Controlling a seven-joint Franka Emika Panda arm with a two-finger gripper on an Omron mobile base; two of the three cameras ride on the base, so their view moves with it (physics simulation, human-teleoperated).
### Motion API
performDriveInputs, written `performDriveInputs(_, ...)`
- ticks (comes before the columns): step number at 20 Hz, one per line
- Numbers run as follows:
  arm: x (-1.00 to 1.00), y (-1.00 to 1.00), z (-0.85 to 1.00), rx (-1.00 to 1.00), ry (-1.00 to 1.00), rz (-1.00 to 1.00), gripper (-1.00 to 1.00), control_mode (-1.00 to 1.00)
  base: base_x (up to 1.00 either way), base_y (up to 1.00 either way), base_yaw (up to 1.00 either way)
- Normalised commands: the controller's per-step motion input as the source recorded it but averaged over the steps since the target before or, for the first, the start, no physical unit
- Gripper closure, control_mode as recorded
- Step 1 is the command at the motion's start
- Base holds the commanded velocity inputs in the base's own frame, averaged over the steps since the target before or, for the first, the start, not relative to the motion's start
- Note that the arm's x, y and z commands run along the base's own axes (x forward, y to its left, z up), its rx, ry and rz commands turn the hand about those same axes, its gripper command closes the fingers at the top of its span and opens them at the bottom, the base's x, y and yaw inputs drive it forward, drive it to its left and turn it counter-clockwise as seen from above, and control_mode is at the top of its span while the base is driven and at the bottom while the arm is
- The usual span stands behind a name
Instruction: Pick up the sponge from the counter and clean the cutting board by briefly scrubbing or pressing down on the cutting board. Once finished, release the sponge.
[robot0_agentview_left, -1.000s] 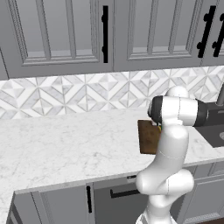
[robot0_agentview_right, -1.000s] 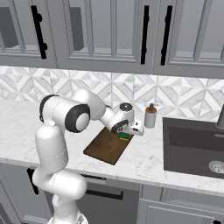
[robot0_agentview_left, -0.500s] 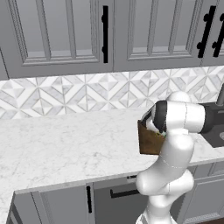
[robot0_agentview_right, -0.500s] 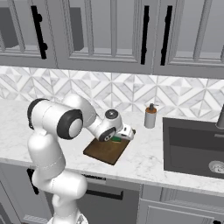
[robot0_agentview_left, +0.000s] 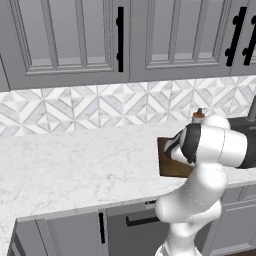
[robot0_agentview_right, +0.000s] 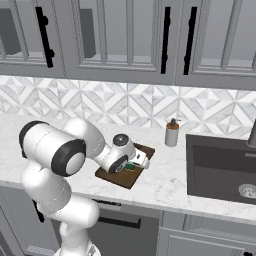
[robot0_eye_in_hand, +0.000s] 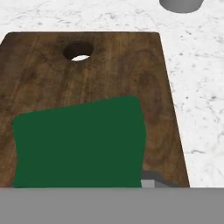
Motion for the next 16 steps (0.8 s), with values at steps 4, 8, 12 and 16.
performDriveInputs(4, -1.0, 0.05, -0.61, 0.0, 0.0, -0.04, 1.0, -1.0, 0.0, 0.0, 0.0)
performDriveInputs(8, -1.0, 0.0, -0.57, 0.0, 0.05, -0.03, 1.0, -1.0, 0.0, 0.0, 0.0)
performDriveInputs(12, -1.0, 0.0, -0.73, 0.0, 0.08, -0.03, 1.0, -1.0, 0.0, 0.0, 0.0)
performDriveInputs(16, -1.0, 0.12, -0.87, 0.0, 0.1, -0.03, 1.0, -1.0, 0.0, 0.0, 0.0)
